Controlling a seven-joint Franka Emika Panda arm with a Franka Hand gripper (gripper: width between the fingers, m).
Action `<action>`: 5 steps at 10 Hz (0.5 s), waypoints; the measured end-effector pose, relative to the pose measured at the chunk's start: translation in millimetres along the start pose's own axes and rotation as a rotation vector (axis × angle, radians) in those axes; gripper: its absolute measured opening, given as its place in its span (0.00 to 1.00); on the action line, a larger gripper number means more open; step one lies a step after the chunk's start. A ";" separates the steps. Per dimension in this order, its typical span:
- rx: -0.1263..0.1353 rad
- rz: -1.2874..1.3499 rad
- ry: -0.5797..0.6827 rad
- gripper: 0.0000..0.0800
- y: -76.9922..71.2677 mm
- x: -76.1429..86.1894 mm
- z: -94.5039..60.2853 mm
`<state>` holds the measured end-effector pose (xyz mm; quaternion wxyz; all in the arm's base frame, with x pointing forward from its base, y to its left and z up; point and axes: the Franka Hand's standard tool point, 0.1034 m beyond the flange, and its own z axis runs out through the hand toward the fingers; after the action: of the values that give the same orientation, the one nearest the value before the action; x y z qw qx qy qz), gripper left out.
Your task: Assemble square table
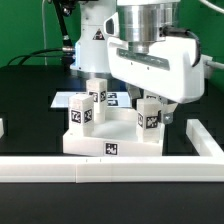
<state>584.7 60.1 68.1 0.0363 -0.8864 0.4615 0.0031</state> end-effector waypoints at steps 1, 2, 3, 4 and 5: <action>0.001 -0.086 -0.001 0.81 -0.5 -0.7 0.0; 0.001 -0.141 0.000 0.81 -0.1 0.3 -0.1; 0.000 -0.227 0.000 0.81 0.1 0.5 0.0; 0.000 -0.296 0.000 0.81 0.2 0.7 0.0; 0.000 -0.375 0.000 0.81 0.4 1.0 -0.1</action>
Offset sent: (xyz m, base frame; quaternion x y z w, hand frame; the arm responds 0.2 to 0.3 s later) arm 0.0000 0.0000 0.0000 0.0000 0.0000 -0.1938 0.9810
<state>585.0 59.1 68.1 0.0362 -0.9568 0.2884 -0.0038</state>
